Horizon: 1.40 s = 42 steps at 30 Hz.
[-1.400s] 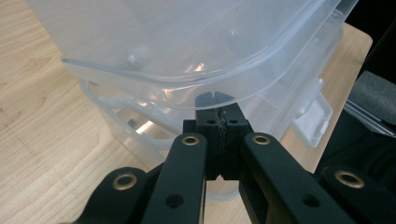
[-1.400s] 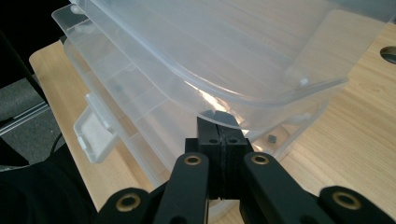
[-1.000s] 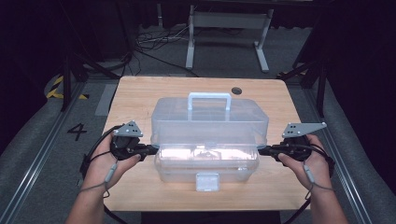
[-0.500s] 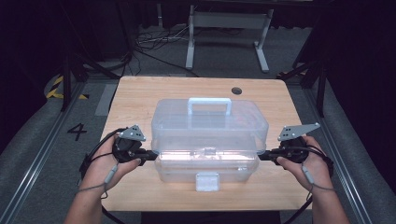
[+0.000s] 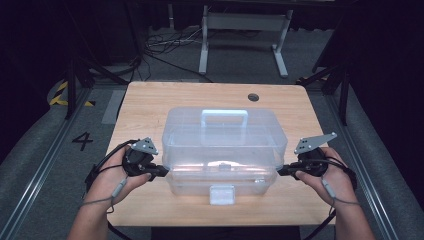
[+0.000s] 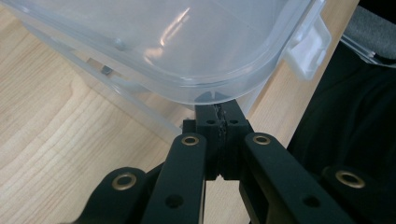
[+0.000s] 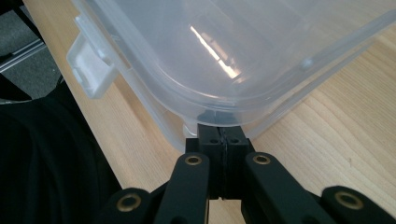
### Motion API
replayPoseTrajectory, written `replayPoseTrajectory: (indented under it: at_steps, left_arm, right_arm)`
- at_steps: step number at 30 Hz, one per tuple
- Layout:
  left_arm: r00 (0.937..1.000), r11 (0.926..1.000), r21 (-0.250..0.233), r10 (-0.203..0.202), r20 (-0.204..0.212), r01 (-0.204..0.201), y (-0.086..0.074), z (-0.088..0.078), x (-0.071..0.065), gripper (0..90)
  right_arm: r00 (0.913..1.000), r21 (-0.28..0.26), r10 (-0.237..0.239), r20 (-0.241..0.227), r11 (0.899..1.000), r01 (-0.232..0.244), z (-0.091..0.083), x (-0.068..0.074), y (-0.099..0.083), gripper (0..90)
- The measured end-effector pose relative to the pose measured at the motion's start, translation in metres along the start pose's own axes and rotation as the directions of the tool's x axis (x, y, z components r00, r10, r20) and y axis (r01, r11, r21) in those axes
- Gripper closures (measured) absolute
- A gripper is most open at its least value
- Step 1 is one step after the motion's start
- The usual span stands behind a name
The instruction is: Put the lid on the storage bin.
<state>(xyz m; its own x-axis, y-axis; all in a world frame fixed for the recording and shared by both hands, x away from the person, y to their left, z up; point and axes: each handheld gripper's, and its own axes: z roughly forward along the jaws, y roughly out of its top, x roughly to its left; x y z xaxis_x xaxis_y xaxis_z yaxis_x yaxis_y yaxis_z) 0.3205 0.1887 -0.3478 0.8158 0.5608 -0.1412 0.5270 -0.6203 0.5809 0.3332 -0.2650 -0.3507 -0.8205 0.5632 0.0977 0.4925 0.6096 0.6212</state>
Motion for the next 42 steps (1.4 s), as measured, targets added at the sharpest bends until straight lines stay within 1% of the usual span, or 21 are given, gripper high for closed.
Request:
replayPoseTrajectory:
  at_steps: [5,6,10,11,15,19,24,26,29,37,39,42]
  left_arm:
    - [0.9999,0.9999,0.016,-0.003,0.011,0.002,-0.001,0.002,0.001,88.8]
    - [0.9999,0.9997,0.024,0.004,0.011,-0.004,-0.001,0.003,0.001,88.8]
    - [0.9998,0.9991,0.042,0.007,0.016,-0.008,-0.001,0.004,0.0,88.8]
    - [0.9998,0.999,0.044,0.002,0.018,-0.003,-0.001,0.005,0.0,88.8]
    - [0.9998,0.998,0.062,0.01,0.019,-0.011,-0.002,0.006,0.0,88.8]
    - [0.9994,0.9975,0.07,0.003,0.035,-0.006,-0.003,0.008,0.001,88.6]
    - [0.9992,0.9952,0.098,0.008,0.04,-0.012,-0.003,0.009,0.001,88.6]
    - [0.9991,0.9949,0.1,0.008,0.041,-0.012,-0.004,0.009,0.001,88.7]
    - [0.9985,0.9946,0.103,0.009,0.055,-0.015,-0.004,0.01,0.001,88.6]
    - [0.998,0.993,0.117,0.013,0.061,-0.02,-0.005,0.011,0.001,88.6]
    - [0.9979,0.9931,0.117,0.004,0.064,-0.012,-0.005,0.011,0.001,88.2]
    - [0.9979,0.9933,0.115,0.002,0.065,-0.01,-0.005,0.01,0.002,88.0]
  right_arm:
    - [1.0,0.024,-0.004,-0.007,1.0,0.004,0.003,0.0,-0.001,90.0]
    - [1.0,0.028,-0.005,-0.008,1.0,0.006,0.003,0.0,-0.001,90.0]
    - [0.9999,0.046,-0.007,-0.013,0.999,0.008,0.005,0.0,-0.001,90.0]
    - [0.9998,0.051,-0.009,-0.015,0.999,0.009,0.006,0.0,-0.001,90.0]
    - [0.9998,0.067,-0.01,-0.016,0.998,0.011,0.007,0.0,-0.002,90.0]
    - [0.9997,0.08,-0.013,-0.021,0.997,0.014,0.009,0.0,-0.002,90.0]
    - [0.9998,0.11,-0.009,-0.019,0.994,0.011,0.011,0.001,-0.003,90.0]
    - [0.9997,0.111,-0.01,-0.021,0.994,0.012,0.012,0.0,-0.004,90.0]
    - [0.9997,0.121,-0.01,-0.024,0.993,0.013,0.013,0.0,-0.004,90.0]
    - [0.9995,0.133,-0.012,-0.029,0.991,0.016,0.015,0.0,-0.005,89.9]
    - [0.9996,0.137,-0.009,-0.028,0.99,0.012,0.016,0.0,-0.005,89.8]
    - [0.9995,0.137,-0.01,-0.032,0.99,0.014,0.016,0.0,-0.005,89.8]
